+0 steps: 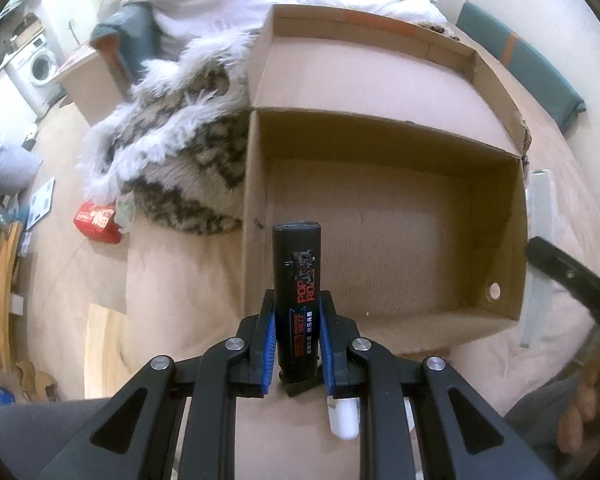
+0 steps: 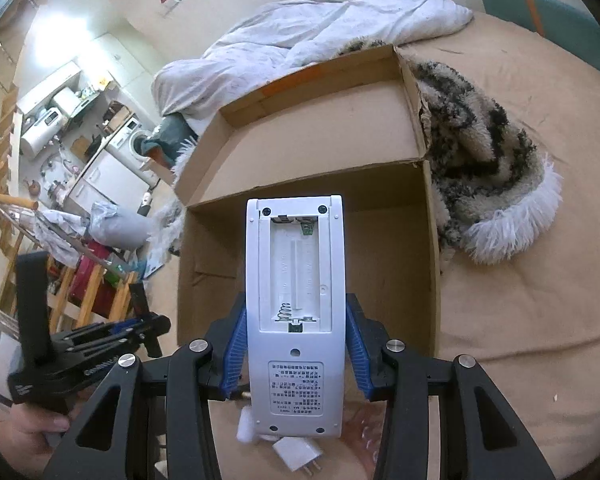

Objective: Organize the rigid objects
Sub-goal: 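Lift both held items and carry them over the cardboard box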

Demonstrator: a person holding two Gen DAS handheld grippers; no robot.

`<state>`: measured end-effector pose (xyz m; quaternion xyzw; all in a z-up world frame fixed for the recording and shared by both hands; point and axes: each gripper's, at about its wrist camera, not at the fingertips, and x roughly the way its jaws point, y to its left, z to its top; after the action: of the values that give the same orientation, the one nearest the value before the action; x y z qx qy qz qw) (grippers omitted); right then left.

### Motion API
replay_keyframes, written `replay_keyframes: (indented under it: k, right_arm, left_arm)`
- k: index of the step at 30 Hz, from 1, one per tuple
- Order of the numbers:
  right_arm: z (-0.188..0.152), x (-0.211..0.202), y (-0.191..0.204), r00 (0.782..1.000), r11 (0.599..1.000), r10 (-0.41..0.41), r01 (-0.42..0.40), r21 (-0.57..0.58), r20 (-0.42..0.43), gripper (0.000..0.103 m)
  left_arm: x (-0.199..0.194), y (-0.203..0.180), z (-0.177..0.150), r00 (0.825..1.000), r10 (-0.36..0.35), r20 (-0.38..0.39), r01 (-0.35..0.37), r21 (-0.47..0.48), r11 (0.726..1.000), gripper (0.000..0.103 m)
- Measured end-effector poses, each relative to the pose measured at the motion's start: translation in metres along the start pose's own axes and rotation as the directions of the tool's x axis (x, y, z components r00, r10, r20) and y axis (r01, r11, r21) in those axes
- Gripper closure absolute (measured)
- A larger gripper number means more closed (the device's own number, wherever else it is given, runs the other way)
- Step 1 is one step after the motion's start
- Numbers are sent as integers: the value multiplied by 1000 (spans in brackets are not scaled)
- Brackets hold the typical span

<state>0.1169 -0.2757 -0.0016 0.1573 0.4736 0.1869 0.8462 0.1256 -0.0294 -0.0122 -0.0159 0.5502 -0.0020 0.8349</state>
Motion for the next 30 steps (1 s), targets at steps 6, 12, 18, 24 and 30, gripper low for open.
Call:
replay_keyframes:
  k: [6,12,18,24,30]
  right_arm:
    - [12,32,-6,999,999,-37,37,-4,-34,56]
    - [16,61,-7,995,997,-73,71,-29,-75,56]
    - [17,88,0,989,993,-98,90,-72,-114,56]
    - [12,111,5,977,987,-144,129,-99,-160,56]
    - [10,127,5,955,968,-232,208,-139,-185,56]
  left_arm:
    - [28,-16,17,1000,15,-22,-14,53,998,86]
    - [51,-35,26,999,22,-29,-19,105,994,86]
    - [79,-40,23,995,-44,-90,51,73,996,86]
    - [97,-42,20,993,-39,-110,48,80,996,86]
    - [107,-41,18,995,3,-99,4,70,998,86]
